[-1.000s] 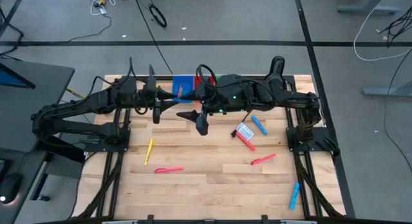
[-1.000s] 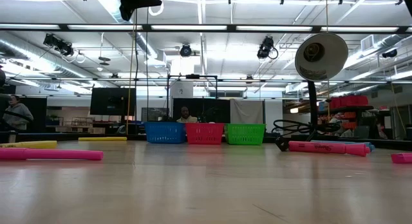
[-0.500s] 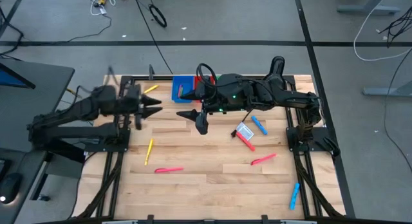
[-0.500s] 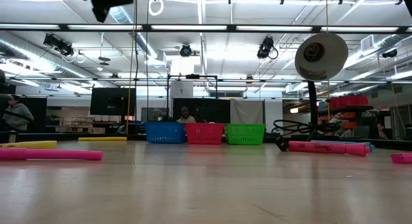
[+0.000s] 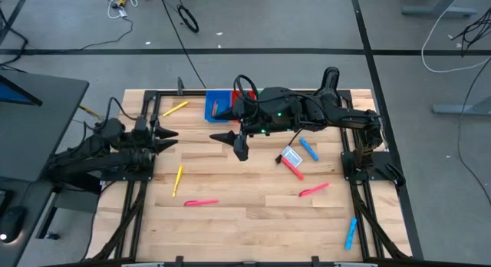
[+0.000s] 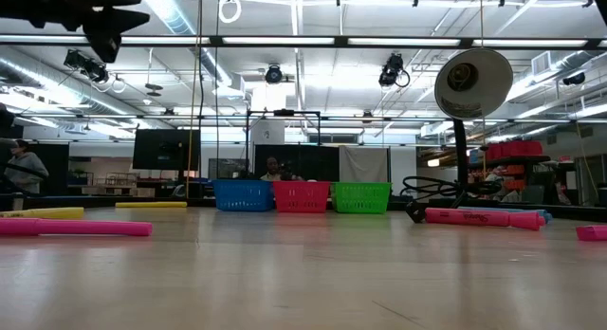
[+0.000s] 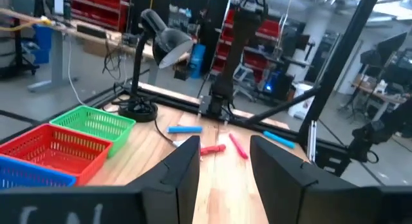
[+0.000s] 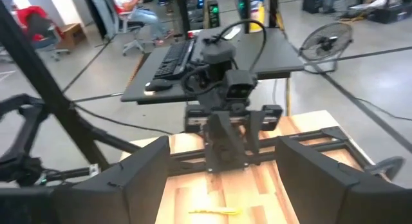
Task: Pick & Place Markers
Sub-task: Put the bottom blue highlighter into the green bin
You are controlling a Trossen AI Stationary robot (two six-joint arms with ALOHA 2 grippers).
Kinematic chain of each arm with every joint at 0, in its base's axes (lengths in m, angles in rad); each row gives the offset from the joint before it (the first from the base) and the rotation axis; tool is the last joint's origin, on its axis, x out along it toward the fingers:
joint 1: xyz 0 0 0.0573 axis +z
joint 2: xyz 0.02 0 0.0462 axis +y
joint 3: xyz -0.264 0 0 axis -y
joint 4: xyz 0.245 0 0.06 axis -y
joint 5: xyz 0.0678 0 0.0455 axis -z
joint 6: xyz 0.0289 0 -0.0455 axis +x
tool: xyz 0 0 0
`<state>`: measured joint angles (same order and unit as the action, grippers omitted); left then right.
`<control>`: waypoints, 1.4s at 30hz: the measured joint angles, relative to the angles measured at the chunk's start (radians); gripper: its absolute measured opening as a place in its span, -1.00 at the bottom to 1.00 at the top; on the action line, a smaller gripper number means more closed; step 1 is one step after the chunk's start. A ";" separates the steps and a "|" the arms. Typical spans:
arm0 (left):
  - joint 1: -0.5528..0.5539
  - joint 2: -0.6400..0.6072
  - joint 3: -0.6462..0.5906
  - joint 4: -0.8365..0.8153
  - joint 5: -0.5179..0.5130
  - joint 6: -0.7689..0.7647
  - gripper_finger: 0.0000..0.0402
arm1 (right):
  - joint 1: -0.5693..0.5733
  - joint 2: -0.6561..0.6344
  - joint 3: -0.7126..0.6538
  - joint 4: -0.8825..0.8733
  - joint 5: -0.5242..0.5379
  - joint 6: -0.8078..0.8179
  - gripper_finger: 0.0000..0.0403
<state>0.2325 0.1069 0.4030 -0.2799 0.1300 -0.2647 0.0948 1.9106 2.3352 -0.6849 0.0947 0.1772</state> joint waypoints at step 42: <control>-0.001 -0.103 -0.392 0.309 -0.203 -0.016 -0.29 | 0.005 -0.008 0.000 0.067 -0.070 0.065 0.39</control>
<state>0.2314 0.0042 0.0113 0.0289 -0.0731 -0.2803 0.1002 1.9023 2.3352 -0.6182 0.0249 0.2419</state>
